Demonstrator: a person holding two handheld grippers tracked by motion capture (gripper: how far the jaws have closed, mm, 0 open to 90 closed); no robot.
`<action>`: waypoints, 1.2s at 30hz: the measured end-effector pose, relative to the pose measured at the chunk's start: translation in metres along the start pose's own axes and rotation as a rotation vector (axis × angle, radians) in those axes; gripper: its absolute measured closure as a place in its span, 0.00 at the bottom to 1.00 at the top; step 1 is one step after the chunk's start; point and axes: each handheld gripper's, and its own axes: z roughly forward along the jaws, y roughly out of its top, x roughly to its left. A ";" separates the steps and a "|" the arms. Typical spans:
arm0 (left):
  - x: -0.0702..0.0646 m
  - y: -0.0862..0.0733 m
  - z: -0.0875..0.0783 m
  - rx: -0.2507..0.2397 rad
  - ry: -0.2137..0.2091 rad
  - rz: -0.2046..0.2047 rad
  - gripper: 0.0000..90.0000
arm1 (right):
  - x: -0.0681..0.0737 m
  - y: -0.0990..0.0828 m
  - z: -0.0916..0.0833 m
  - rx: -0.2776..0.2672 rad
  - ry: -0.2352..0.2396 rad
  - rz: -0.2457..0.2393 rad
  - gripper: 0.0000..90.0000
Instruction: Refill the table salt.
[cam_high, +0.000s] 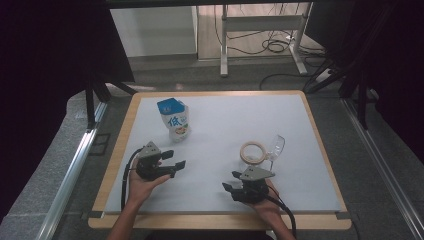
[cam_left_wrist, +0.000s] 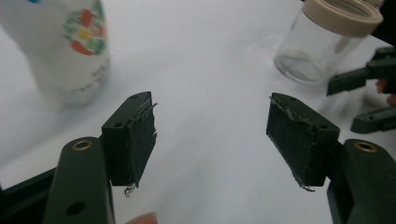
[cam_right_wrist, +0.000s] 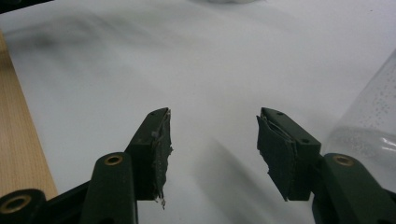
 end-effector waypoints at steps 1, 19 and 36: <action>0.003 0.001 -0.002 -0.006 0.005 -0.006 0.36 | 0.000 0.000 0.000 0.000 0.000 0.000 0.50; 0.061 0.038 -0.003 -0.037 0.134 -0.049 0.43 | 0.005 0.001 0.003 0.009 0.009 -0.015 0.50; 0.092 0.071 0.016 -0.051 0.123 -0.059 0.45 | 0.004 0.000 0.004 0.008 0.012 -0.015 0.49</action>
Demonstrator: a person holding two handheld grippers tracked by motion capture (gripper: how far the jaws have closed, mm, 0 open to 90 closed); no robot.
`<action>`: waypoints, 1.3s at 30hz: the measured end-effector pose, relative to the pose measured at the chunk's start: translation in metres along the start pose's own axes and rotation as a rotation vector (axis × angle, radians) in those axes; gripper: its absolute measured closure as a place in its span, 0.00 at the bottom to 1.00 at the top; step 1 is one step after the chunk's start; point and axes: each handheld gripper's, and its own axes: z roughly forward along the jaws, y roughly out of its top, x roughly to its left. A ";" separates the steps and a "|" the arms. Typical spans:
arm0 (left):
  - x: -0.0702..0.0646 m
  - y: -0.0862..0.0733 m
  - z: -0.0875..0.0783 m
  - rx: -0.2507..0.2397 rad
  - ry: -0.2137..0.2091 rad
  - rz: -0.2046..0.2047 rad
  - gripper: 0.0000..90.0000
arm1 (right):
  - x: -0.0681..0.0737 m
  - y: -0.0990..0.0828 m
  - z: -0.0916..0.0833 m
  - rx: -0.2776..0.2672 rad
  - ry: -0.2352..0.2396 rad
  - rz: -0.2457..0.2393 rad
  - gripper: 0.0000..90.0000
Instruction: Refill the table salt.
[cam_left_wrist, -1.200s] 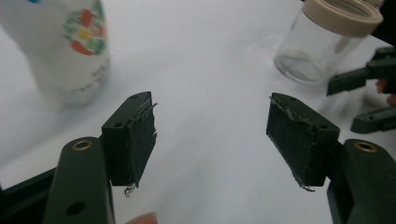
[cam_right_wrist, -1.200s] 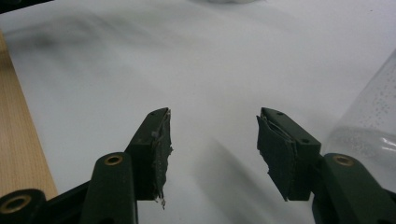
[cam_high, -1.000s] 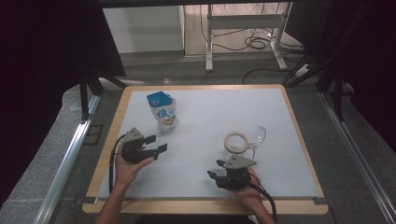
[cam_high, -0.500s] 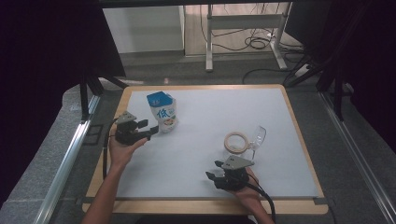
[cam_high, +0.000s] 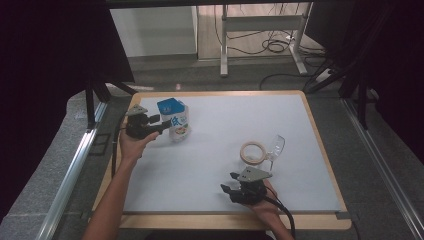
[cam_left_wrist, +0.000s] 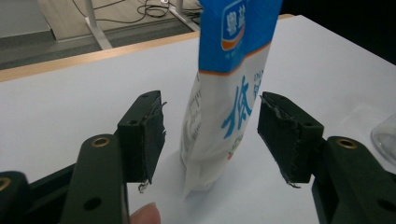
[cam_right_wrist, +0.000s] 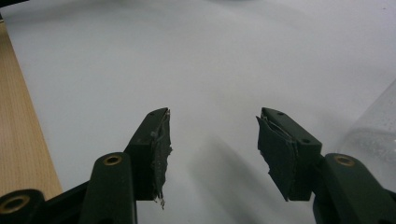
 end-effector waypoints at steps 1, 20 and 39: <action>0.001 0.001 0.001 -0.001 -0.005 -0.003 0.45 | 0.000 0.000 0.000 0.000 0.000 0.001 0.49; 0.005 0.014 0.024 -0.046 -0.063 -0.002 0.69 | 0.000 0.000 0.000 0.005 -0.005 -0.001 0.49; -0.001 0.014 0.028 -0.062 -0.090 0.023 1.00 | 0.000 0.000 0.000 0.009 -0.005 0.001 0.49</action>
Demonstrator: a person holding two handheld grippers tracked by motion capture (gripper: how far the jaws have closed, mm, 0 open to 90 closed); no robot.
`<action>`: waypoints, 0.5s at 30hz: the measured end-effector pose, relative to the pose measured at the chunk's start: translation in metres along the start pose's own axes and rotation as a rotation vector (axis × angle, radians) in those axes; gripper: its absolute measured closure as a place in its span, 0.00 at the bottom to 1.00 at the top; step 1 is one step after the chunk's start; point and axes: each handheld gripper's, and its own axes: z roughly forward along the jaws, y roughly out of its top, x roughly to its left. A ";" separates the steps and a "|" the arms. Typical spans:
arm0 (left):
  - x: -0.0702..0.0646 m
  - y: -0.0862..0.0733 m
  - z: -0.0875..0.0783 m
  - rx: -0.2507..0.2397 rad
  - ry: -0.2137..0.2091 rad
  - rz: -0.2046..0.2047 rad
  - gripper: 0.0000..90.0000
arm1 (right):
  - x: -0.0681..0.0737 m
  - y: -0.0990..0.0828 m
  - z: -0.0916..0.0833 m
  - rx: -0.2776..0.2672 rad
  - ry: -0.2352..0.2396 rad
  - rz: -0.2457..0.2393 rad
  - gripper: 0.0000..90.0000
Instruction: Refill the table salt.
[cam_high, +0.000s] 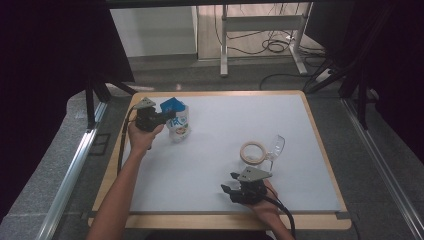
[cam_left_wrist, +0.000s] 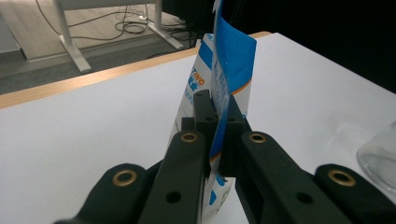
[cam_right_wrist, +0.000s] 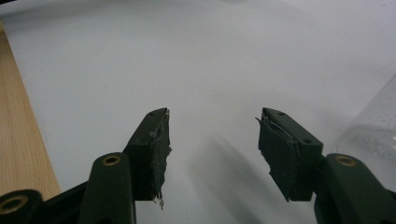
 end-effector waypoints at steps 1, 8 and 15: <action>0.000 0.000 0.000 0.000 0.000 0.000 1.00 | 0.000 0.000 0.000 0.000 0.000 0.000 0.49; -0.002 0.001 0.002 -0.028 -0.013 0.004 1.00 | 0.000 0.000 0.000 -0.002 -0.005 -0.004 0.48; -0.005 0.003 0.003 -0.029 -0.016 0.002 1.00 | 0.000 0.000 0.000 -0.010 -0.008 -0.007 0.49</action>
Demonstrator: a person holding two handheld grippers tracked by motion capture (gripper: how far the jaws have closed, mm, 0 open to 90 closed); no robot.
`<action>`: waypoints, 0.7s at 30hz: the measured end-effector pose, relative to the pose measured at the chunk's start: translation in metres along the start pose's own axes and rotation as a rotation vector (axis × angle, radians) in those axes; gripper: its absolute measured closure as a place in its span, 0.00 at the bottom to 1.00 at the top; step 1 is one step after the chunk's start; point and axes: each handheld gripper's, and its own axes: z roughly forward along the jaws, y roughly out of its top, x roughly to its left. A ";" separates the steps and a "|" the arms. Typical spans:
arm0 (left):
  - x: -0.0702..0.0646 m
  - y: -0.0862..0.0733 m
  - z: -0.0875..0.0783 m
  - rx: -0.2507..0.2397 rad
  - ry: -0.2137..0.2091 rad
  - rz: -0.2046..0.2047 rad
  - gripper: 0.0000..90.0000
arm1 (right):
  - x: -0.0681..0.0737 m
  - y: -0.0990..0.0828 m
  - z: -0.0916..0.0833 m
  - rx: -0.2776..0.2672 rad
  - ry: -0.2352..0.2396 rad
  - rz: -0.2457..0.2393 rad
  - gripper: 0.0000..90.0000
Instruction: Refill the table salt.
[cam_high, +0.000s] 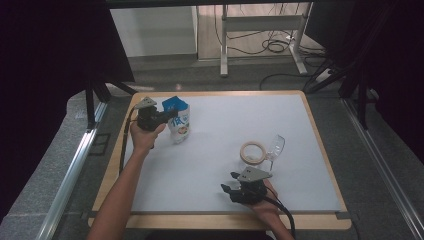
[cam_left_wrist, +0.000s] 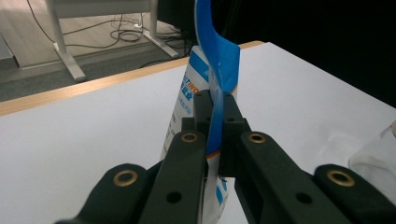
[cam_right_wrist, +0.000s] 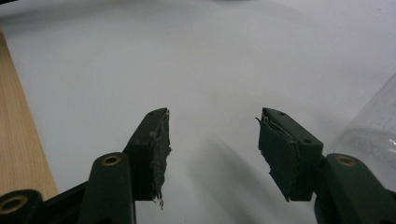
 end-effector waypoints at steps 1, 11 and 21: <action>-0.001 0.001 0.000 0.001 0.000 0.003 1.00 | 0.000 0.000 0.000 -0.001 0.000 -0.001 0.49; -0.016 0.011 -0.014 -0.023 -0.055 0.009 1.00 | 0.003 0.001 0.001 -0.008 0.001 -0.010 0.48; -0.034 0.012 -0.029 -0.039 -0.100 0.010 1.00 | 0.006 0.002 0.001 -0.020 0.004 -0.013 0.48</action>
